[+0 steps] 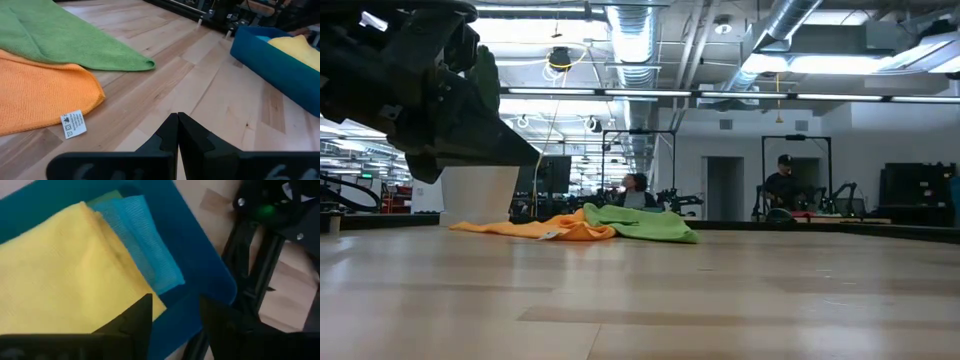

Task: Fold microfiber towels
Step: Put the folded yellow microfiber towel into the blue bin, then fold the green microfiber towel

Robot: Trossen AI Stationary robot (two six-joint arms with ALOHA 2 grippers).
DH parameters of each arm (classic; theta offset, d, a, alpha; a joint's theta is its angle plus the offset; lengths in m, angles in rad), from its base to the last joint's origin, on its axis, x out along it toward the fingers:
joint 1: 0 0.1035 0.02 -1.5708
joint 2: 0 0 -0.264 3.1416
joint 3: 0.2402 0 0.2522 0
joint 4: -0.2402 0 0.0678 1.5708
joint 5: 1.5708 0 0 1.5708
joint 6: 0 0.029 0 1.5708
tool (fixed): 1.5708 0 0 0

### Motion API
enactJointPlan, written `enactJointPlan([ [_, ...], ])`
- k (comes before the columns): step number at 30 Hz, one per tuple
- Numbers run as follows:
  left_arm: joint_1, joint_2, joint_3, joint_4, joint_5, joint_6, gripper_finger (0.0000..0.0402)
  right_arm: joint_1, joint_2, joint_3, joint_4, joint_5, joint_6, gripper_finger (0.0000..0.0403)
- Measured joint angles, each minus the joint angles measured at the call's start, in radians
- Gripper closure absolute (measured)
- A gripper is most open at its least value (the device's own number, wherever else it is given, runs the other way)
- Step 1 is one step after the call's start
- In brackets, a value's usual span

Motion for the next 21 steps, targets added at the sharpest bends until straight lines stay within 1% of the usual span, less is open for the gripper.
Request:
enactJointPlan([
  [2, 0.0, 0.0, 0.0, 0.005, 0.0, 0.0, 0.0401, 0.008, 0.0, 0.0, 0.007, 0.045, 0.015, 0.021],
  [3, 0.0, 0.0, 0.0, 0.013, 0.0, 0.004, 0.0401, 0.013, 0.0, 0.0, 0.027, 0.099, 0.022, 0.0208],
  [5, 0.0, -0.011, -0.001, 0.039, 0.001, 0.041, 0.0401, 0.023, 0.0, 0.0, 0.088, 0.259, 0.033, 0.0209],
  [7, 0.001, -0.051, -0.001, 0.066, 0.006, 0.123, 0.0401, 0.024, 0.0, 0.0, 0.13, 0.442, 0.032, 0.0215],
  [10, 0.021, -0.169, -0.001, 0.077, 0.014, 0.262, 0.0401, -0.011, 0.0, 0.0, 0.132, 0.698, 0.022, 0.0228],
  [12, 0.055, -0.275, -0.001, 0.05, 0.063, 0.379, 0.0401, -0.075, 0.0, 0.0, 0.132, 0.794, -0.049, 0.0237],
  [14, 0.101, -0.384, 0.0, -0.009, 0.124, 0.463, 0.0401, -0.158, 0.0, 0.0, 0.122, 0.838, -0.177, 0.0244],
  [16, 0.164, -0.495, 0.0, -0.119, 0.186, 0.489, 0.0401, -0.265, 0.0, 0.0, 0.13, 0.845, -0.334, 0.025],
  [19, 0.285, -0.643, 0.0, -0.34, 0.28, 0.435, 0.0401, -0.449, 0.0, 0.0, 0.203, 0.829, -0.614, 0.0253],
  [21, 0.365, -0.71, 0.0, -0.496, 0.349, 0.382, 0.0394, -0.578, 0.0, 0.0, 0.319, 0.79, -0.86, 0.0251],
])
